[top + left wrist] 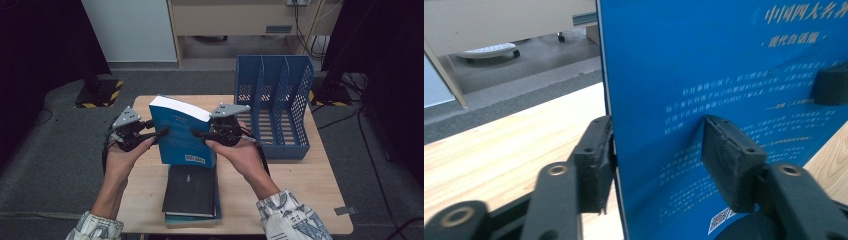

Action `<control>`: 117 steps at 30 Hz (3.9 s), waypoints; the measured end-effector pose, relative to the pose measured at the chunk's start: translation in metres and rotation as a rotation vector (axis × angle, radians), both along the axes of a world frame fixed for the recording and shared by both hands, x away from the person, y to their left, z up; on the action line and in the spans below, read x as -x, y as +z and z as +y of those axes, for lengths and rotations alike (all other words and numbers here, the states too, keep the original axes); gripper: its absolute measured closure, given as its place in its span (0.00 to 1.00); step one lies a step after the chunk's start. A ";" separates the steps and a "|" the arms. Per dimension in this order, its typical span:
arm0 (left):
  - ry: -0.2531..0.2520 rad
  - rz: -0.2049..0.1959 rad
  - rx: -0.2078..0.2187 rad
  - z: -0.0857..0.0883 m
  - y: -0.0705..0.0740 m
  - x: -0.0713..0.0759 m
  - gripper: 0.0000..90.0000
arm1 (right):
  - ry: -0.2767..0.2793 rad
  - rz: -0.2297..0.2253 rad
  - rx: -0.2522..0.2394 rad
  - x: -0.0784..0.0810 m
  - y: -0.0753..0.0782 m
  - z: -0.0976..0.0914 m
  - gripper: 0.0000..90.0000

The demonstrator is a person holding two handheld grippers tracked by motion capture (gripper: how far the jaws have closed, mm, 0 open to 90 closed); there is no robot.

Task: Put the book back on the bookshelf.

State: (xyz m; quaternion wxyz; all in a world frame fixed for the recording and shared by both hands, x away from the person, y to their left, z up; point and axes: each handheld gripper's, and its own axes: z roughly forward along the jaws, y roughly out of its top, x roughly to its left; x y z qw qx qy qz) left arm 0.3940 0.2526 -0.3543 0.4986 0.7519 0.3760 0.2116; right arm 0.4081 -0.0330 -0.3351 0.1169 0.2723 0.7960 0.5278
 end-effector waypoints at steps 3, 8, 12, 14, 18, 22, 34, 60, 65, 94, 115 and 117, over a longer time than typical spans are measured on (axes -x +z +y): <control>0.012 0.014 0.025 -0.001 -0.019 0.002 0.43 | 0.010 -0.006 -0.008 0.001 -0.001 0.000 0.63; 0.032 0.017 0.024 -0.004 -0.044 0.007 0.37 | 0.017 -0.010 -0.011 0.002 -0.001 0.000 0.63; 0.045 0.035 0.033 -0.005 -0.068 0.012 0.36 | 0.032 -0.012 -0.011 0.002 -0.001 0.000 0.63; 0.057 0.051 0.023 -0.005 -0.083 0.015 0.36 | 0.035 -0.013 -0.009 0.002 -0.001 0.000 0.63; 0.049 0.088 0.008 -0.004 -0.102 0.015 0.39 | 0.049 -0.013 -0.007 0.003 -0.001 0.001 0.60; 0.039 0.112 0.018 -0.008 -0.112 0.012 0.43 | 0.060 -0.020 -0.013 0.004 -0.002 0.004 0.51; 0.055 0.100 0.003 -0.011 -0.113 0.006 0.45 | 0.043 -0.049 -0.003 0.010 -0.002 0.008 0.64; 0.062 0.084 0.021 -0.011 -0.110 0.007 0.47 | 0.073 -0.034 -0.086 -0.002 -0.004 0.012 0.54; 0.064 0.082 0.020 -0.011 -0.110 0.008 0.47 | 0.065 -0.043 -0.082 -0.003 -0.004 0.014 0.57; 0.218 0.162 0.009 0.041 -0.135 0.024 0.11 | 0.010 0.013 -0.138 -0.014 -0.005 0.011 0.66; 0.249 0.236 -0.034 0.050 -0.149 0.012 0.09 | -0.087 0.157 -0.219 -0.030 0.007 -0.017 0.67; 0.245 0.238 -0.037 0.050 -0.150 0.012 0.09 | -0.091 0.160 -0.215 -0.030 0.009 -0.018 0.67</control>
